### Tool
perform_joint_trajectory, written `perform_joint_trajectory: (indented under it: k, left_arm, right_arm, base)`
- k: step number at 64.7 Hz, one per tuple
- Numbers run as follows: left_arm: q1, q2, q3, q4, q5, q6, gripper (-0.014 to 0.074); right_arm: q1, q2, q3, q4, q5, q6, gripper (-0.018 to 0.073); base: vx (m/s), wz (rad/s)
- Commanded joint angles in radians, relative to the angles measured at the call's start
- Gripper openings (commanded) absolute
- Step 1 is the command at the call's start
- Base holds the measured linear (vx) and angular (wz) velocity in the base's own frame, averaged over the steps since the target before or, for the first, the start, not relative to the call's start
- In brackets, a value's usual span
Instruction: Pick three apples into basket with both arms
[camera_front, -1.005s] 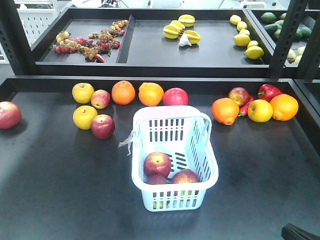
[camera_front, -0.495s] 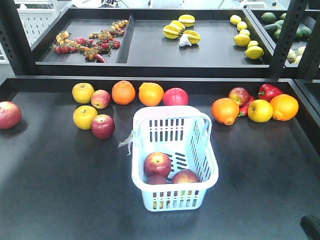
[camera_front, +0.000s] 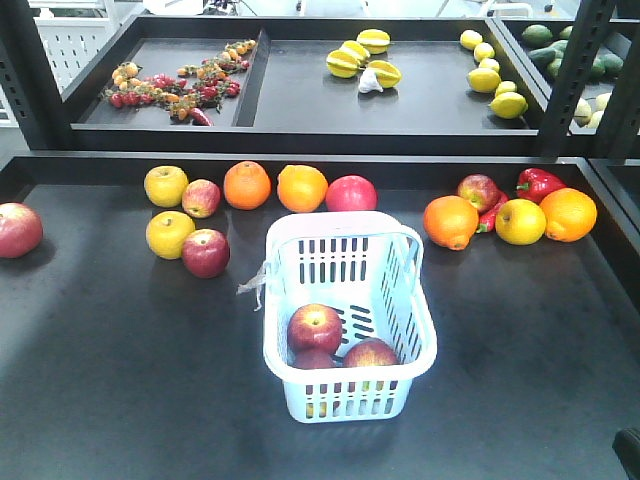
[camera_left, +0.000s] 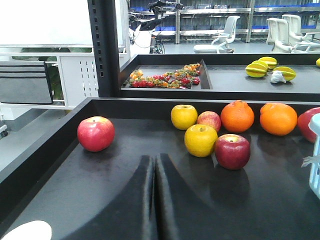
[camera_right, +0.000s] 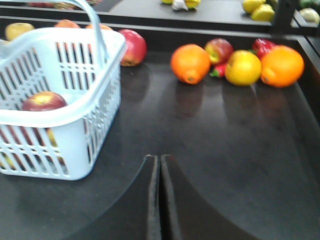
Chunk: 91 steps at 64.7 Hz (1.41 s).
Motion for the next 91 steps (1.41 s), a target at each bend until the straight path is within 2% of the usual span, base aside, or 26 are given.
perform_joint_trajectory:
  k: [1, 14, 31, 38, 56, 91]
  left_arm:
    - [0.002, -0.014, 0.023, -0.01, -0.072, 0.002, -0.0006]
    - [0.002, -0.014, 0.023, -0.01, -0.072, 0.002, -0.0006]
    - [0.002, -0.014, 0.023, -0.01, -0.072, 0.002, -0.0006]
    - [0.002, -0.014, 0.023, -0.01, -0.072, 0.002, -0.0006]
    - [0.002, -0.014, 0.023, -0.01, -0.072, 0.002, -0.0006]
    - [0.002, -0.014, 0.023, -0.01, -0.072, 0.002, -0.0006]
  right_arm:
    - [-0.032, 0.008, -0.001, -0.011, -0.085, 0.044, -0.0004]
    - [-0.048, -0.041, 0.025, -0.035, -0.099, 0.077, -0.0004]
    - [-0.194, -0.185, 0.025, -0.075, -0.088, 0.083, -0.0004]
    - [-0.194, -0.183, 0.025, -0.101, -0.089, 0.083, -0.0004]
    - [-0.194, -0.183, 0.025, -0.101, -0.212, 0.083, -0.0004]
    - [-0.194, -0.183, 0.025, -0.097, -0.354, 0.084, -0.0004]
  base:
    - [0.0, 0.0]
    - [0.0, 0.0]
    - [0.0, 0.0]
    - [0.0, 0.0]
    - [0.0, 0.0]
    - [0.0, 0.0]
